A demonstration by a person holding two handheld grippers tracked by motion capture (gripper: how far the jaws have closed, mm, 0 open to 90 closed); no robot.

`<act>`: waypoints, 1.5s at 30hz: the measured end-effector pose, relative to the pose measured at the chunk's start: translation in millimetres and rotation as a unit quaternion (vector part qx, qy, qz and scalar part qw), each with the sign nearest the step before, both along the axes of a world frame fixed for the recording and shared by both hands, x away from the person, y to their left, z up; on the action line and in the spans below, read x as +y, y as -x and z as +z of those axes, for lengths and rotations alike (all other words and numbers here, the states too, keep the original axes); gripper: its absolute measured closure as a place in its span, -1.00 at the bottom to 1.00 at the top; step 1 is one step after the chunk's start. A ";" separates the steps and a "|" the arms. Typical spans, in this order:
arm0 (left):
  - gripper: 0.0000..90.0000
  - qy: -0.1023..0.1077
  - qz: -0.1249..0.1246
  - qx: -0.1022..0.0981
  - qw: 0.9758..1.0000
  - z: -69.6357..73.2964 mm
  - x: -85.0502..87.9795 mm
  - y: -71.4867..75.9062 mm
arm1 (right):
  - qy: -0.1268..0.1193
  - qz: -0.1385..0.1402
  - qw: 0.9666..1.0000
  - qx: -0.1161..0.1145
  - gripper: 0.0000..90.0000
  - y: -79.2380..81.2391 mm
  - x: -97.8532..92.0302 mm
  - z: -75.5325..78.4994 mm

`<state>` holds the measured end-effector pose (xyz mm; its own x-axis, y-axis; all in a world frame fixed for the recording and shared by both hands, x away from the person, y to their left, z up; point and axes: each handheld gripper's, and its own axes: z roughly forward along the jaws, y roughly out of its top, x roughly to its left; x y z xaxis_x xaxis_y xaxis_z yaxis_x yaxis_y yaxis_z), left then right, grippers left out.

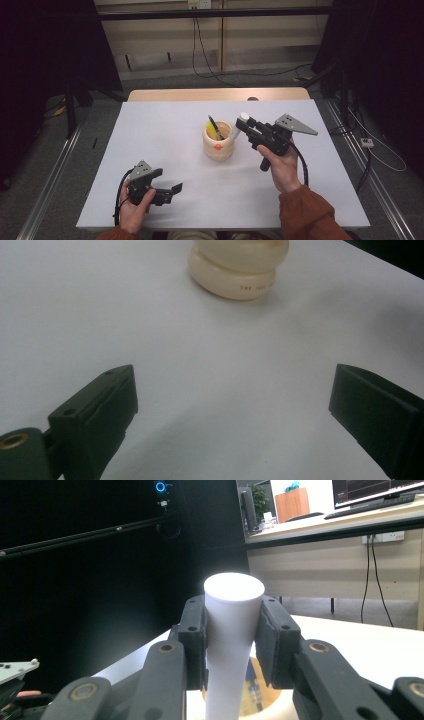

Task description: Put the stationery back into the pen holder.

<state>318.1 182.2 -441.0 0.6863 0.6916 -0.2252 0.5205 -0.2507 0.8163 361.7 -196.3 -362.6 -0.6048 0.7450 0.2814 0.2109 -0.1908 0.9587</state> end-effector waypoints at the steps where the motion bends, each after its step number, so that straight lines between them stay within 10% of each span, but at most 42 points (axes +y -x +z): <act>1: -0.88 0.000 0.000 0.000 1.000 0.0 0.2 -0.1 | 0.002 -0.001 1.000 -0.001 0.50 -1.8 1.1 0.9; 22: -0.87 0.014 0.007 0.009 1.000 0.0 4.8 -2.5 | 0.057 -0.012 0.998 -0.026 0.50 -29.7 23.9 4.6; 45: -0.87 0.017 0.005 0.010 1.000 0.3 4.6 -2.7 | 0.088 -0.015 0.996 0.001 0.50 -45.8 34.4 -13.7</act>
